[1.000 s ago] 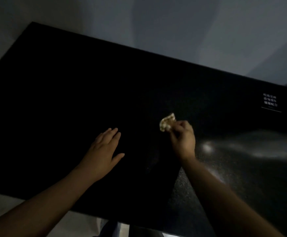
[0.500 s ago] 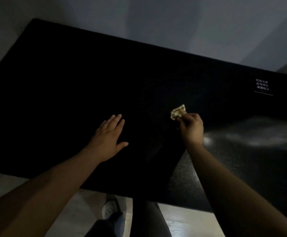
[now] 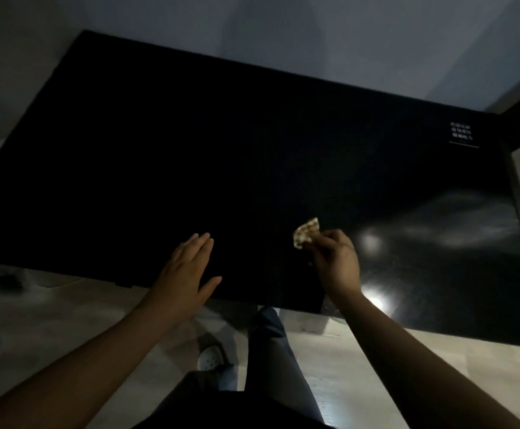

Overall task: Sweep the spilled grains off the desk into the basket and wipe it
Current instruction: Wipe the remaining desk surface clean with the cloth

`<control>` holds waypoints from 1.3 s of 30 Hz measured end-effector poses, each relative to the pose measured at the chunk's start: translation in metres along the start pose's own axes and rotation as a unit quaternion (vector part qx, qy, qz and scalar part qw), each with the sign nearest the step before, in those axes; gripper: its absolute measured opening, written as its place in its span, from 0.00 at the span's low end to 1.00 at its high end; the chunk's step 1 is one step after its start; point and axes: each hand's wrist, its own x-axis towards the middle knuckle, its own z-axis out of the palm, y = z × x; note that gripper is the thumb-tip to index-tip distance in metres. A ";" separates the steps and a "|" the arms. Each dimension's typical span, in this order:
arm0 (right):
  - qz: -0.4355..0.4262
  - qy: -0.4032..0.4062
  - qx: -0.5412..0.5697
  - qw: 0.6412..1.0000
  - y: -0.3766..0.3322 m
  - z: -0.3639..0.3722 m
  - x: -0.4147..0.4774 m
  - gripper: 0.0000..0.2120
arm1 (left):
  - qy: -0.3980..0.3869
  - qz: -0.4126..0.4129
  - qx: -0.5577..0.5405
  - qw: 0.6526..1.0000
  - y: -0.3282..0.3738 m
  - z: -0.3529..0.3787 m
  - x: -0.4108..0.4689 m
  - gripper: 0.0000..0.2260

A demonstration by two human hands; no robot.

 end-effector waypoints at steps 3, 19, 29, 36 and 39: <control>0.005 0.007 -0.026 1.000 -0.008 0.013 -0.029 0.11 | 0.003 -0.015 -0.008 1.000 -0.006 0.005 -0.015 0.31; 0.043 0.049 0.015 0.998 -0.059 -0.033 -0.048 0.07 | -0.008 -0.048 -0.055 0.997 0.004 -0.031 -0.021 0.30; 0.087 0.035 -0.050 0.994 0.027 -0.034 0.059 0.10 | -0.006 -0.070 -0.037 0.997 0.018 -0.023 0.028 0.30; -0.054 -0.177 0.023 0.982 -0.008 0.006 -0.048 0.10 | -0.013 -0.086 -0.036 0.996 0.018 -0.018 0.027 0.29; -0.021 -0.192 0.064 0.979 -0.024 0.005 -0.070 0.14 | -0.011 -0.089 -0.038 0.995 0.010 -0.023 0.017 0.28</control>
